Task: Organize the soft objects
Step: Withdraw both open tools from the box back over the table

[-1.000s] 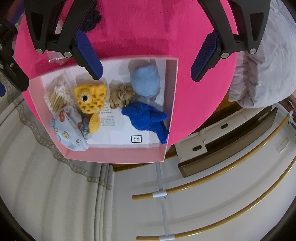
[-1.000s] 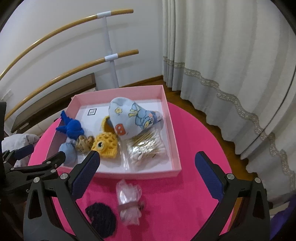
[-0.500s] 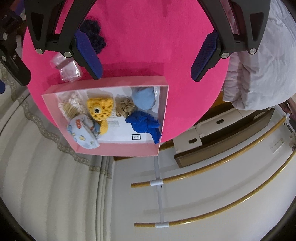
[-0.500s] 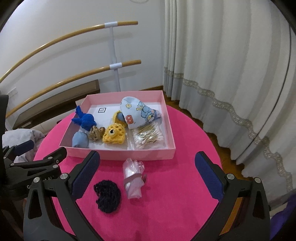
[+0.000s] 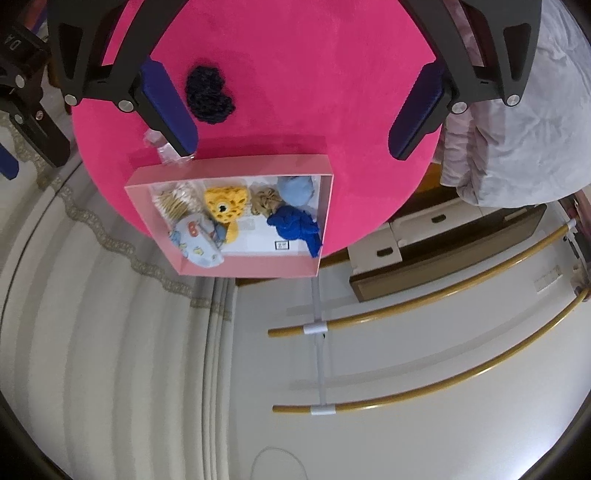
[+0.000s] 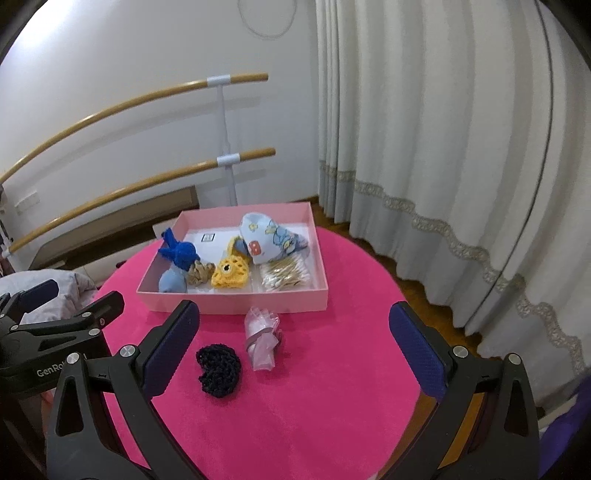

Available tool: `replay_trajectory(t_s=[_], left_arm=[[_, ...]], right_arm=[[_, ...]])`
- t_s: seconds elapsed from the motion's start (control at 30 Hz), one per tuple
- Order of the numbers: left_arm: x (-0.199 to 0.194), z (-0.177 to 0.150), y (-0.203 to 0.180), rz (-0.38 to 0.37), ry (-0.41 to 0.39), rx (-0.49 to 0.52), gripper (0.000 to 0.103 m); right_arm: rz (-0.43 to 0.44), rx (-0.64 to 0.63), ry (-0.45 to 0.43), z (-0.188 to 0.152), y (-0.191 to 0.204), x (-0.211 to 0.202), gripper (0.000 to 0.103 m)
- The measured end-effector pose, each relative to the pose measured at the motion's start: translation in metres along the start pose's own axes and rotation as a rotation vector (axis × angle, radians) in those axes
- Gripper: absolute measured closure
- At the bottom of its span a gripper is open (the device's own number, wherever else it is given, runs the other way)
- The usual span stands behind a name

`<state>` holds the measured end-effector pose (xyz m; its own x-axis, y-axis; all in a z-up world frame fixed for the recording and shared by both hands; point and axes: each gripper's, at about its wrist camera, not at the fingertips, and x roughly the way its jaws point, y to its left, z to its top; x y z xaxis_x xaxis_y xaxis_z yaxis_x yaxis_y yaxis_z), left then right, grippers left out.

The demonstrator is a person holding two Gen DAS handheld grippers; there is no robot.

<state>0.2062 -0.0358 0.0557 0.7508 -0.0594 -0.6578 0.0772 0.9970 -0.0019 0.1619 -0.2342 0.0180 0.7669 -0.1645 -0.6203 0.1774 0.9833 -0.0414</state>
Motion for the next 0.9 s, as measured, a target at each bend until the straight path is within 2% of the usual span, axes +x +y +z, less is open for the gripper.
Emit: replay_trajectory(t_s=[0.13, 0.27, 0.4, 0.47, 0.7, 0.9], left_arm=[[-0.023, -0.005, 0.002, -0.01, -0.035, -0.004, 0.0], [-0.044, -0.011, 0.001, 0.014, -0.069, -0.005, 0.0], [-0.062, -0.014, 0.0, -0.033, -0.076, -0.002, 0.0], [-0.07, -0.015, 0.001, -0.033, -0.098, 0.0, 0.0], [-0.096, -0.022, -0.002, -0.023, -0.149, 0.008, 0.0], [-0.114, -0.029, -0.001, -0.034, -0.185, 0.0, 0.0]], right_arm=[[-0.019, -0.012, -0.039, -0.001, 0.0, -0.016, 0.0], [-0.024, -0.01, -0.079, -0.002, -0.001, -0.032, 0.0], [-0.017, -0.012, -0.117, 0.001, -0.001, -0.046, 0.0], [-0.017, -0.005, -0.137, 0.001, -0.003, -0.052, 0.0], [0.053, 0.037, -0.169, 0.002, -0.012, -0.068, 0.0], [0.043, 0.035, -0.208, 0.0, -0.012, -0.081, 0.0]])
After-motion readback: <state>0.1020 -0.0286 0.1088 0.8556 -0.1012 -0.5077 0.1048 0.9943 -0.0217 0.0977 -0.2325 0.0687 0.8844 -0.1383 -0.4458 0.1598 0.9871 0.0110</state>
